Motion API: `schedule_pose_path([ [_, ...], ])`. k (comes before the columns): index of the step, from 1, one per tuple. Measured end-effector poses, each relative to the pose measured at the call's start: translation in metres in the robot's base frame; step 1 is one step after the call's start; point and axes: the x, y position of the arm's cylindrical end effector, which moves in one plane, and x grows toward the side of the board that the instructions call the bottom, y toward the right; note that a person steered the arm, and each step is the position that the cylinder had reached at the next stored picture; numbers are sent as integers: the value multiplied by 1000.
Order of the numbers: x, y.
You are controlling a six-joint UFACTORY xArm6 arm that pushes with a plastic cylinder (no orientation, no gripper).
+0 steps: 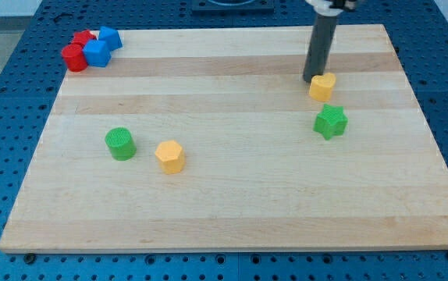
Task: Slide the yellow heart towards the center right
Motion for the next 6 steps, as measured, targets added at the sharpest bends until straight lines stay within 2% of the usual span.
schedule_pose_path([
  [2, 14, -16],
  [4, 20, 30],
  [6, 21, 40],
])
